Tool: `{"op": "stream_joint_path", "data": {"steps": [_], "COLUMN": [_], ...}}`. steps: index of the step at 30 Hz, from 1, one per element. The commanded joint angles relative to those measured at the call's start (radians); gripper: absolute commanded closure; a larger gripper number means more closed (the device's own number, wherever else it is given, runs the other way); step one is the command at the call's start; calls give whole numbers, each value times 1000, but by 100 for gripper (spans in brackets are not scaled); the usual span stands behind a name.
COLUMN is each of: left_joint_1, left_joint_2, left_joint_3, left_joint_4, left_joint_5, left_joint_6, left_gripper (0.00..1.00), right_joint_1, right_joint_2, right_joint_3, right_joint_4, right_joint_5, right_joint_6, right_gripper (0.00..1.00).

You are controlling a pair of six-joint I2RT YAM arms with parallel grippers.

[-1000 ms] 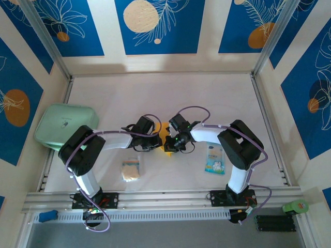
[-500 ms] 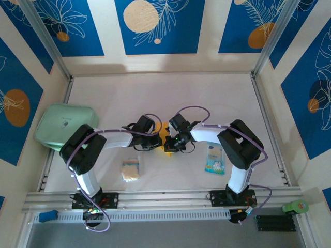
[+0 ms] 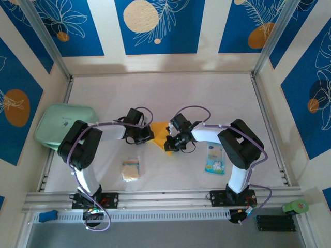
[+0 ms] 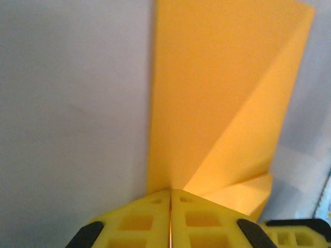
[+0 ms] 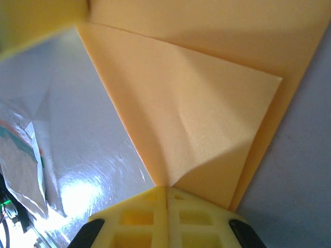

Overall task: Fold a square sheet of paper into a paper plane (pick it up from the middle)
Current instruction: Third fold the triangle at the center of the table.

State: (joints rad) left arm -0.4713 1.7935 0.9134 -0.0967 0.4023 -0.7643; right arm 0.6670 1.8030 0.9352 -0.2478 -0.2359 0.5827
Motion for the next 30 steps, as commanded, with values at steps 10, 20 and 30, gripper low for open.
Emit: {"op": "stream_joint_path", "data": {"steps": [10,20,30], "left_joint_1": [-29,-134,-124], "left_joint_2": [-170,-87,-22], "left_joint_3": [-5,-19,5], "left_joint_4": [-45,21,-26], "left_joint_5": [-61,-66,-141], "left_joint_6": [-20,-99,-112], "left_gripper": [88,89,90], "right_joint_1": [-13,-12,-13], "right_joint_2": [72,87,94], "right_joint_3": [2,6,4], "right_joint_4": [-176,-178,-180], "right_joint_5": [101,92,90], "right_joint_6": [-44,-48,-50], "right_gripper": [99,99,99]}}
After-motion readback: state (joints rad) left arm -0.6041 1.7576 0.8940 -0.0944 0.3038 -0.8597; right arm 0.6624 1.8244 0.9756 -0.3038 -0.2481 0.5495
